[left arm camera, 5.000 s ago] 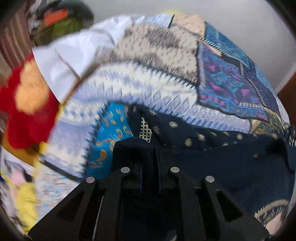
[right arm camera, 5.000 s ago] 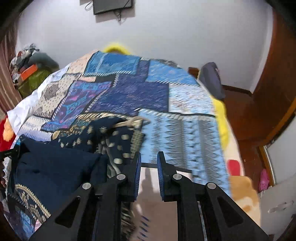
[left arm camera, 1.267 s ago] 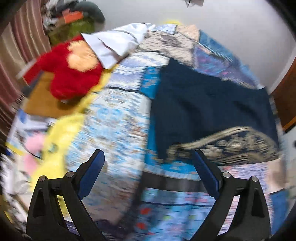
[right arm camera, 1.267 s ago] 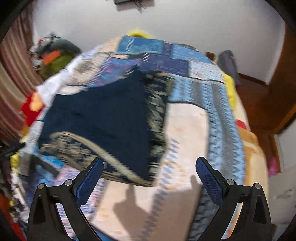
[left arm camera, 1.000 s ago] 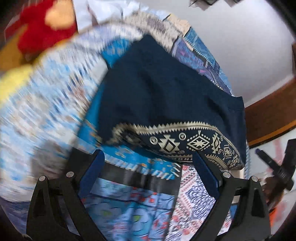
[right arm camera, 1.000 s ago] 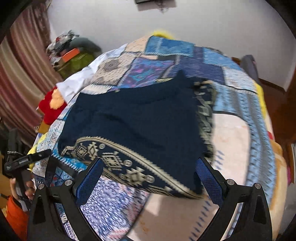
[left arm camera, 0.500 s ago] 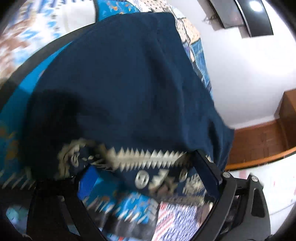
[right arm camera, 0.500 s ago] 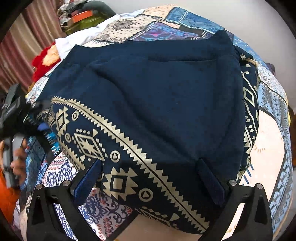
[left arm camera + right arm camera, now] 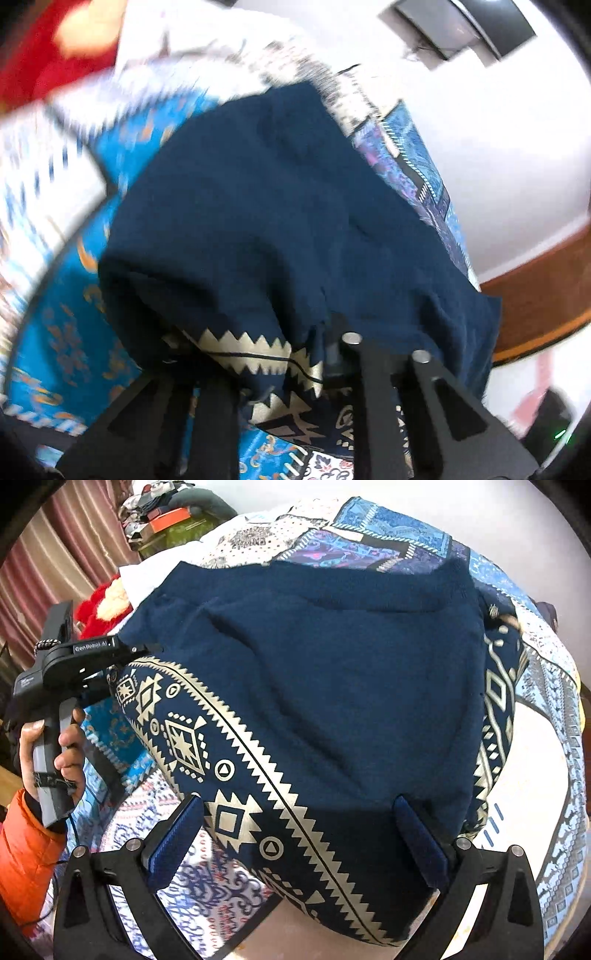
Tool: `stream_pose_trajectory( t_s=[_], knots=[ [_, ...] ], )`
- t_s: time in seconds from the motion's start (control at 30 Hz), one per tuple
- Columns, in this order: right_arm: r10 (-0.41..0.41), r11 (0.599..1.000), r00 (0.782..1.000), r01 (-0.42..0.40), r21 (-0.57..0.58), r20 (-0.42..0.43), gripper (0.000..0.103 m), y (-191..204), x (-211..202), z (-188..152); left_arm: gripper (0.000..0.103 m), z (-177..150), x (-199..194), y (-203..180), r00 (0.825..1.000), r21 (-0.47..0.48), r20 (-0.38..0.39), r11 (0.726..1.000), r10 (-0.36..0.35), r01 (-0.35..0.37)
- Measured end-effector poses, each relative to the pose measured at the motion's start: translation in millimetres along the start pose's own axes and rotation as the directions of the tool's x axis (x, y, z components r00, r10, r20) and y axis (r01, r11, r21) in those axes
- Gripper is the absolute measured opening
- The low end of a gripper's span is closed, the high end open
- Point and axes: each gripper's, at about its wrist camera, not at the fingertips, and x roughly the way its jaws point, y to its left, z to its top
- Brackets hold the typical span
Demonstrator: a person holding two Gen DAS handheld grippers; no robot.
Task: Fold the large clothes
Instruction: 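Press the folded bundle flat with both tools along the hem band, then grasp the bundle edge with the left tool and roll it over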
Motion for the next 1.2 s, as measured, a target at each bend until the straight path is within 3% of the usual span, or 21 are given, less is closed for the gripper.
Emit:
stream_pose_trajectory(
  t_s=[0.27,0.33,0.47,0.63,0.73,0.77,0.8,0.87,0.97,1.03,1.07,1.1,1.2],
  knots=[
    [-0.010,1.000,0.987,0.009,0.009,0.159,0.102,34.8,-38.9,34.4,0.007,-18.5,-70.6,-44.3,0.990,0.200,0.143,0.979,0.018,-0.047],
    [-0.006,1.000,0.986,0.009,-0.019,0.168,0.102,50.7,-35.8,41.0,0.007,-24.8,-84.7,-33.6,0.989,0.226,0.147,0.972,0.030,-0.063],
    [-0.017,0.992,0.993,0.031,-0.118,0.117,0.102,87.4,-4.6,40.6,0.007,-63.9,-103.6,13.6,0.988,0.225,0.121,0.966,0.100,-0.126],
    [0.010,0.982,0.998,-0.022,-0.190,-0.062,0.103,110.8,57.1,19.1,0.007,-83.2,-94.0,30.4,0.969,0.296,0.149,0.926,0.196,-0.233],
    [-0.021,0.973,0.998,0.008,-0.231,-0.054,0.103,117.6,59.3,17.4,0.006,-83.8,-94.8,1.0,0.947,0.402,0.228,0.864,0.227,-0.304],
    [-0.003,0.977,0.997,-0.013,-0.214,-0.072,0.102,113.5,56.3,20.8,0.006,-84.2,-97.2,-17.6,0.934,0.453,0.274,0.826,0.227,-0.334],
    [0.020,0.981,0.996,-0.035,-0.192,-0.082,0.099,106.9,52.0,23.4,0.006,-82.1,-97.0,-29.1,0.928,0.480,0.299,0.806,0.221,-0.346],
    [0.086,0.990,0.994,-0.093,-0.107,-0.069,0.096,84.7,32.3,25.0,0.006,-81.8,-102.2,-64.8,0.916,0.554,0.356,0.748,0.185,-0.366],
    [0.098,0.995,0.995,-0.099,0.020,0.032,0.096,39.7,-13.6,13.6,0.006,-90.7,-107.8,-120.0,0.909,0.664,0.406,0.652,0.097,-0.366],
    [0.050,0.993,0.994,-0.060,0.102,0.099,0.096,3.5,-46.1,0.7,0.006,-108.7,-109.3,-154.4,0.915,0.734,0.401,0.584,0.038,-0.346],
    [0.010,0.988,0.992,-0.029,0.152,0.125,0.096,-17.7,-63.4,-8.3,0.006,-126.4,-107.5,-176.4,0.925,0.784,0.379,0.532,-0.001,-0.320],
    [-0.018,0.982,0.990,-0.008,0.186,0.138,0.096,-33.0,-75.8,-15.3,0.006,-136.5,-106.9,-186.8,0.934,0.808,0.357,0.508,-0.020,-0.298],
    [-0.094,0.958,0.983,0.047,0.283,0.156,0.096,-80.3,-115.0,-38.8,0.006,-178.2,-90.6,-214.4,0.979,0.885,0.197,0.440,-0.052,-0.155]
  ],
)
